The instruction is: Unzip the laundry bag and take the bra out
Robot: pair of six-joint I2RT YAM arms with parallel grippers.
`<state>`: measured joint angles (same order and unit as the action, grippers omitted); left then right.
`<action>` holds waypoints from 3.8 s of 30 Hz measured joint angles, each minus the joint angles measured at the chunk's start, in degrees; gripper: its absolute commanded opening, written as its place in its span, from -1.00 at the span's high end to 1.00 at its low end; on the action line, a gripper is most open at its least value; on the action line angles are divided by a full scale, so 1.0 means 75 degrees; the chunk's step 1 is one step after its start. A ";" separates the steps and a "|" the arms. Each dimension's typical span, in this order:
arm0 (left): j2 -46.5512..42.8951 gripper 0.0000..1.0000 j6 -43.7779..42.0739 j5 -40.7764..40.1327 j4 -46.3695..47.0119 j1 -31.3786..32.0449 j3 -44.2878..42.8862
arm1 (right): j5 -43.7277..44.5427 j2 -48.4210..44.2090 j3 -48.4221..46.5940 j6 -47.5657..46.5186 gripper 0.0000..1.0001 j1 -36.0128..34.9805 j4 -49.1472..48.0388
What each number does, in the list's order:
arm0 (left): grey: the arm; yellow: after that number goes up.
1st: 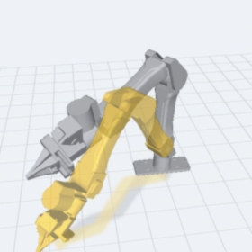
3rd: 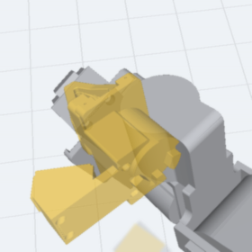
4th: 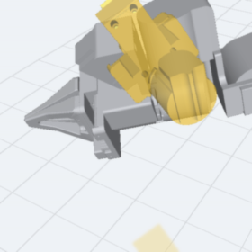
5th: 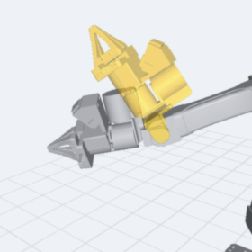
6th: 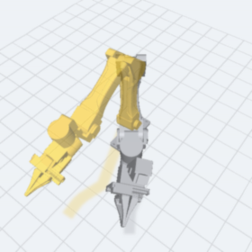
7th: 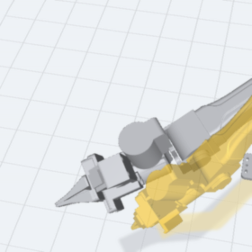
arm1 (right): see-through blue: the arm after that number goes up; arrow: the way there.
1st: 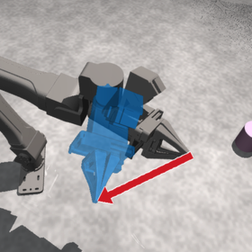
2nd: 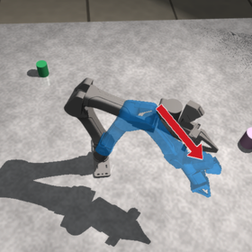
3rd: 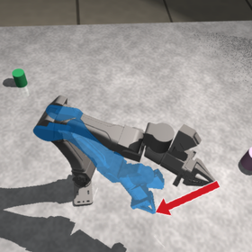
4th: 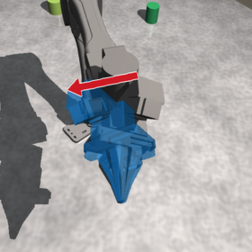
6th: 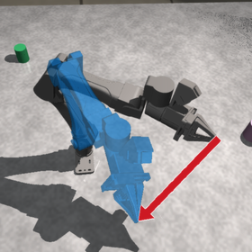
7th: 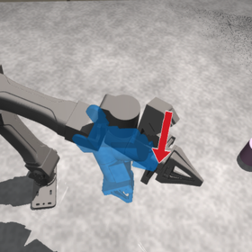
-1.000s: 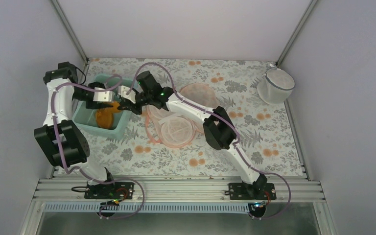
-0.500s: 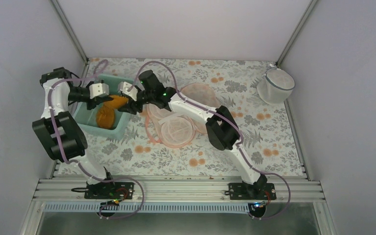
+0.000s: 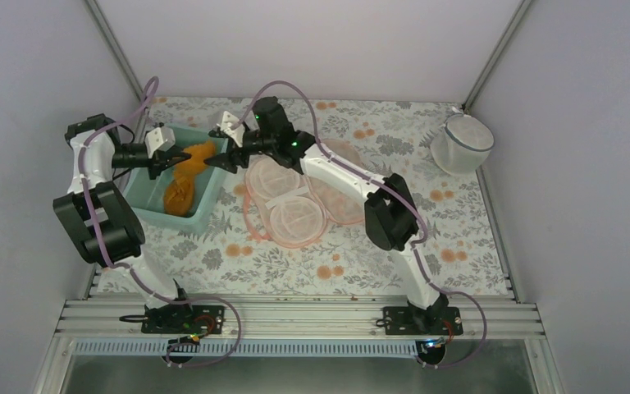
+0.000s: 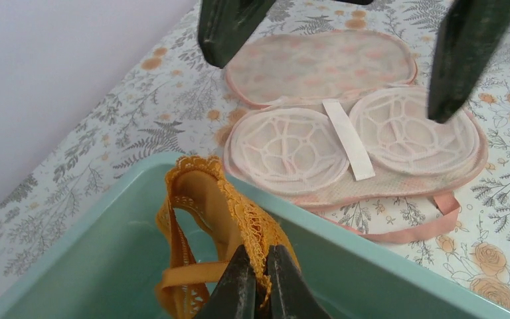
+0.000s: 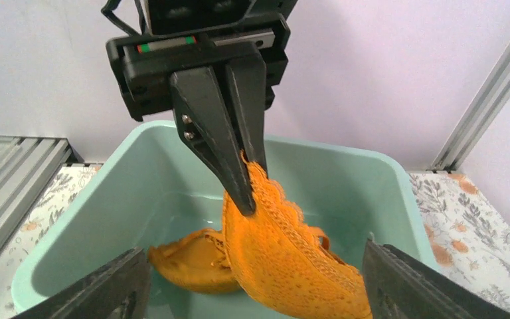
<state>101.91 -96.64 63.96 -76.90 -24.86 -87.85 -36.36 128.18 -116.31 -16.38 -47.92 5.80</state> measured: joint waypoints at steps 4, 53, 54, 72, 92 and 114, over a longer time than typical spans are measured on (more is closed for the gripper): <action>-0.0245 0.95 -0.0181 -0.0050 -0.0017 0.0000 0.0082 | -0.0446 0.0131 -0.0184 -0.0087 -0.73 0.0181 0.0041; 0.0003 -0.33 0.8201 -0.3722 0.6910 0.0659 0.1760 | -0.0396 0.0545 0.0003 -0.0035 -0.81 0.0192 -0.0038; -0.0111 -0.35 0.8239 -0.3905 0.7070 0.0664 0.1760 | -0.0391 0.0527 0.0023 -0.0035 -0.81 0.0192 -0.0035; -0.1207 -0.26 0.7396 -0.4406 0.6330 0.0994 0.1728 | 0.0090 -0.0664 0.1180 -0.0009 -0.80 0.0192 -0.0221; -0.1204 -0.47 0.2981 -0.3914 0.4316 0.0373 0.2270 | 0.0187 -0.0781 0.1816 0.0055 -0.80 0.0201 -0.0201; -0.1909 -0.85 0.6784 -0.3946 0.3532 0.3687 0.0458 | 0.3748 -0.3357 0.6315 0.3159 -0.94 0.4252 0.1000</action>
<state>87.59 -45.76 34.37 -50.41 2.79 -84.42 -8.25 103.00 -68.95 7.31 -16.03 13.30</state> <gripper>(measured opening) 0.891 0.908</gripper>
